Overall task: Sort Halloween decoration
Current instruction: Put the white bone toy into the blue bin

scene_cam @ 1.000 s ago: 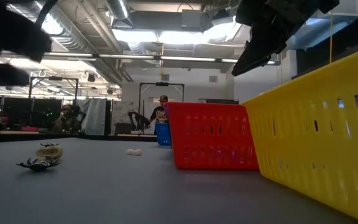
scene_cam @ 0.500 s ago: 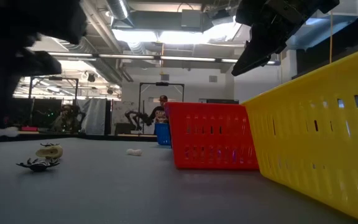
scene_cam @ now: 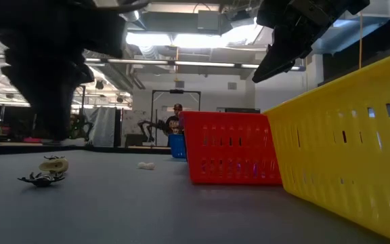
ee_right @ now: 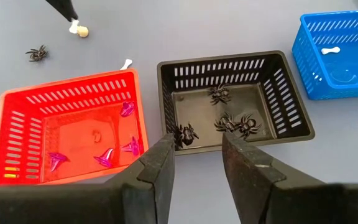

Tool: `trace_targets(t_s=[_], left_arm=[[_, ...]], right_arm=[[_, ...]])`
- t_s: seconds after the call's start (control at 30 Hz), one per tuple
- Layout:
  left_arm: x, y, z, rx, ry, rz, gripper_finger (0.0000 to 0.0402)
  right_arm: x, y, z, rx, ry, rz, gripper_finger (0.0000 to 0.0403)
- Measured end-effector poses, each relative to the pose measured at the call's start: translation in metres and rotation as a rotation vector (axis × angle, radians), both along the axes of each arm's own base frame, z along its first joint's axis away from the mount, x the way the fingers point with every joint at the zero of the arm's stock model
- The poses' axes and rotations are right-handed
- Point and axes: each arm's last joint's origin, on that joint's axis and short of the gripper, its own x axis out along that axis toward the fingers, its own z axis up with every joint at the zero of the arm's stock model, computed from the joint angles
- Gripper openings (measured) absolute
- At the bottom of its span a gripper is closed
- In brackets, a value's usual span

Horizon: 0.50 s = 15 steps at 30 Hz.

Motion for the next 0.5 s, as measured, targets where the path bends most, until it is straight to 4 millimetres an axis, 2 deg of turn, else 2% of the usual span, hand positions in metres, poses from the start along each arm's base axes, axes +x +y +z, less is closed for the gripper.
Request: trace_targets(t_s=[0.5], left_arm=[[0.013,0.031,0.001,0.071,-0.016,0.039,0.0000]], right_arm=[[0.000,0.000,0.000,0.000,0.000,0.000,0.0134]])
